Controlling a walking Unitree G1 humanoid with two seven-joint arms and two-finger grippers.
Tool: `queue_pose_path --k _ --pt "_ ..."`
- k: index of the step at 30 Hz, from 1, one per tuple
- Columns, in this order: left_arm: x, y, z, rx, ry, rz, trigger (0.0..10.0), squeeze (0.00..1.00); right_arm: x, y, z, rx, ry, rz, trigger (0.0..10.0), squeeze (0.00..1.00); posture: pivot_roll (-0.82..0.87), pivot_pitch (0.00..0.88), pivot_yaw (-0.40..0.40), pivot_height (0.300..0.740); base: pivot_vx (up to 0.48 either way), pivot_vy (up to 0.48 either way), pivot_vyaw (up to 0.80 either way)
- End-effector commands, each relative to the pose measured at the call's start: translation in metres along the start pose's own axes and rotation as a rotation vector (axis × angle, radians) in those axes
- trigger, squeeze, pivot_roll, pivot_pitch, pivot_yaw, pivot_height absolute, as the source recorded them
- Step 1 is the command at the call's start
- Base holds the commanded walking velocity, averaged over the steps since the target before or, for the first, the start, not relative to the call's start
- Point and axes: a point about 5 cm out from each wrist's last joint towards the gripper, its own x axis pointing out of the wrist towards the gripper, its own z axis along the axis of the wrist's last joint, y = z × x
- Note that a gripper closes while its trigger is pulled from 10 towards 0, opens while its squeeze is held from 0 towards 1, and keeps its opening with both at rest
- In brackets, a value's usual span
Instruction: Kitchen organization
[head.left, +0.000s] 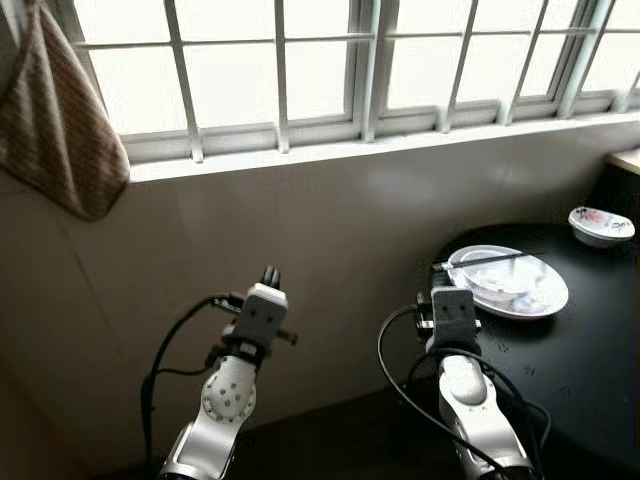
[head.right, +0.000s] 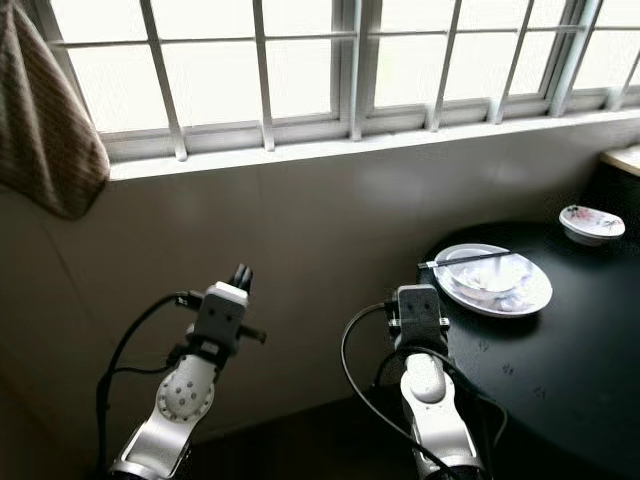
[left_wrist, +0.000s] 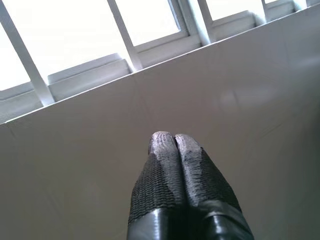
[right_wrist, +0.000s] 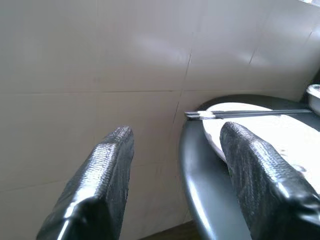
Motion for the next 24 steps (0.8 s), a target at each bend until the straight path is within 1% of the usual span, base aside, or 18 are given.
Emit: queue_pose_path --k 1,14,19,24 --pt "0.0 0.002 -0.0002 0.002 0.003 0.007 10.0 0.0 0.0012 0.0051 0.0028 -0.013 -0.007 0.019 10.0 0.0 0.02 0.0 0.002 0.74 0.285 0.0 0.0" --pt "0.0007 0.0004 -0.0001 -0.001 0.004 0.007 10.0 0.0 0.0006 0.0067 0.0002 -0.04 -0.003 0.04 10.0 0.0 0.02 0.0 -0.001 0.74 0.286 0.0 0.0" --pt "0.0006 -0.0001 -0.0008 0.0 0.008 0.008 10.0 0.0 0.0008 0.0076 -0.0009 -0.083 -0.004 0.055 10.0 0.0 0.02 0.0 -0.002 0.74 0.285 0.0 0.0" --pt "0.0004 -0.0004 -0.0011 -0.001 0.008 0.008 10.0 0.0 -0.0004 0.012 -0.0021 -0.133 -0.009 0.077 10.0 0.0 0.02 0.0 -0.004 0.74 0.287 0.0 0.0"
